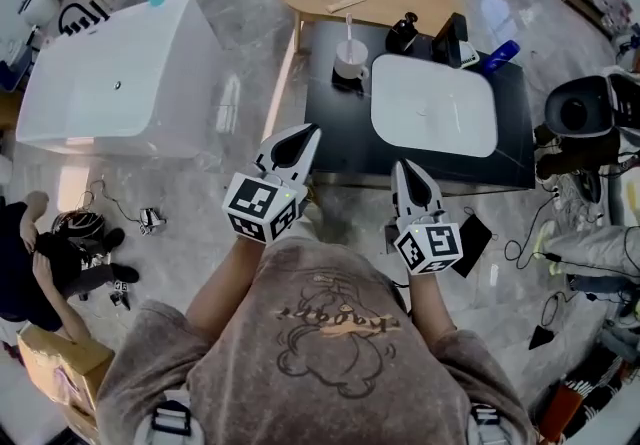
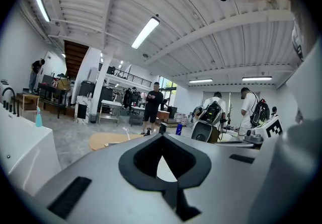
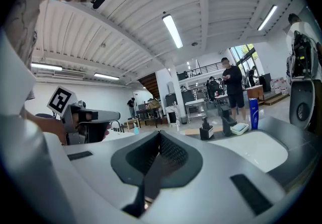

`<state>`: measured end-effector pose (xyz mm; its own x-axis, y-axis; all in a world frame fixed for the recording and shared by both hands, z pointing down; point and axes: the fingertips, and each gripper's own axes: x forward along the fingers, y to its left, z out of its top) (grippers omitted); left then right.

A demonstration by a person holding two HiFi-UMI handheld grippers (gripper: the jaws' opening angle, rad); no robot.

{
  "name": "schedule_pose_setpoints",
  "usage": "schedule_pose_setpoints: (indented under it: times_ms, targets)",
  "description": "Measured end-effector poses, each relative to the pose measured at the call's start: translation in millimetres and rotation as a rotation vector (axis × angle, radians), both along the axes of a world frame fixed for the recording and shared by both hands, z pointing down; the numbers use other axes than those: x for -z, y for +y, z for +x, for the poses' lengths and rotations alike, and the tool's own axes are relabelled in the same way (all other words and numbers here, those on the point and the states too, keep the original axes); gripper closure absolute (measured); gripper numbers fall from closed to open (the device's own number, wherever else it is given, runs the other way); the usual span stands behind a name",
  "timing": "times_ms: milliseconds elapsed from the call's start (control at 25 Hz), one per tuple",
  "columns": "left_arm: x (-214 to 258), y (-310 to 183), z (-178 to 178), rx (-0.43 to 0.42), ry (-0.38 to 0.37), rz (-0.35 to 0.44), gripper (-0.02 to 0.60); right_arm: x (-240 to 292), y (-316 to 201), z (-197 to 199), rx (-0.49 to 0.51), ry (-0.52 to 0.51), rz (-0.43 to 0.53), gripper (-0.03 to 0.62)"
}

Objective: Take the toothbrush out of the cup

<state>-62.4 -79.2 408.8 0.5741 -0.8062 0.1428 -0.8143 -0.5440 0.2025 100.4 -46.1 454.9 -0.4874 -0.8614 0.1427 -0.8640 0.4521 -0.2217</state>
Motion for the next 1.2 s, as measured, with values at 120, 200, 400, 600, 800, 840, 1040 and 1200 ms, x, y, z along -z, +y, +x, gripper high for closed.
schedule_pose_setpoints:
  times_ms: [120,200,400,600,800,840,1040,1200]
  targets:
    - [4,-39,-2,-0.023,-0.001,0.002,0.561,4,-36,-4,-0.025,-0.009,0.001,0.591]
    - [5,-63,-3,-0.038,0.002,0.000,0.561,6,-58,-6,-0.039,-0.011,0.002,0.591]
    - [6,-110,-4,-0.082,0.010,-0.002,0.561,11,-105,-13,-0.078,-0.011,0.006,0.591]
    - [6,-140,-8,-0.116,0.011,-0.003,0.561,15,-131,-15,-0.115,-0.010,0.008,0.591]
    - [4,-160,-2,-0.119,0.016,-0.013,0.561,16,-149,-10,-0.119,-0.005,0.002,0.591]
    - [4,-163,0,-0.119,0.017,-0.012,0.561,16,-153,-9,-0.118,-0.005,0.003,0.591]
    - [6,-176,5,-0.091,0.021,-0.010,0.561,18,-170,-4,-0.079,-0.010,0.005,0.591]
    - [7,-183,14,-0.078,0.034,-0.006,0.561,18,-184,0,-0.038,-0.014,0.009,0.591]
